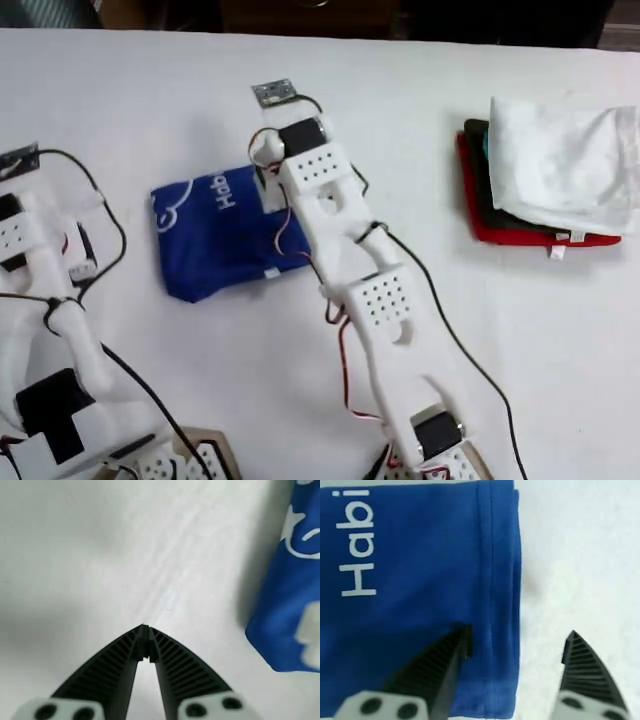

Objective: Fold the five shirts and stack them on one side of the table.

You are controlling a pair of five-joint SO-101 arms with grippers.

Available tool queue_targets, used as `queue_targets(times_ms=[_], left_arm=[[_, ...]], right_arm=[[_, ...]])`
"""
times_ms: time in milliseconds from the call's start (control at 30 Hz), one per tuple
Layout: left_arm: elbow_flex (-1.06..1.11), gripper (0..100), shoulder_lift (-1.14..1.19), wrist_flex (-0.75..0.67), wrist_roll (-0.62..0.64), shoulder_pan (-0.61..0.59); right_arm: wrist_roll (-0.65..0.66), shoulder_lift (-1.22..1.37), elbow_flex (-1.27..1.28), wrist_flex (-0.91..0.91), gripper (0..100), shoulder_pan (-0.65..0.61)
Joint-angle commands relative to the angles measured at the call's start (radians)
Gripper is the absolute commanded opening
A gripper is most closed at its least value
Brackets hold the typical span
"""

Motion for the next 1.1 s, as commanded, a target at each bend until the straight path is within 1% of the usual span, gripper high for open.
queue_targets(times_ms=[0,233,400,533,633,667,733,867,967,1067], left_arm=[[0.007,3,-0.037,-0.029,-0.008,-0.011],[0.005,3,-0.037,-0.020,-0.008,-0.012],[0.002,3,-0.037,-0.020,-0.008,-0.044],[0.002,3,-0.038,-0.020,-0.008,-0.055],[0.001,3,-0.038,-0.020,-0.008,-0.055],[0.001,3,-0.038,-0.020,-0.008,-0.055],[0.001,3,-0.038,-0.018,-0.008,-0.055],[-0.002,3,-0.040,0.002,-0.005,-0.055],[-0.002,3,-0.040,0.011,-0.005,-0.055],[-0.002,3,-0.040,0.012,-0.005,-0.055]], right_arm=[[-0.014,-0.056,-0.003,0.007,29.4,-0.022],[-0.017,0.053,-0.012,0.004,29.4,-0.064],[-0.072,0.087,-0.012,0.007,29.4,-0.025],[-0.069,0.087,-0.005,0.010,29.4,-0.008],[-0.061,0.094,-0.002,0.015,28.9,-0.021],[-0.044,0.094,-0.002,0.018,27.5,-0.031],[0.000,0.090,-0.002,0.021,21.4,-0.054],[0.069,0.087,0.000,0.021,2.0,-0.076],[0.101,0.094,0.000,0.021,3.3,-0.070],[0.109,0.090,0.000,0.021,2.4,-0.047]])
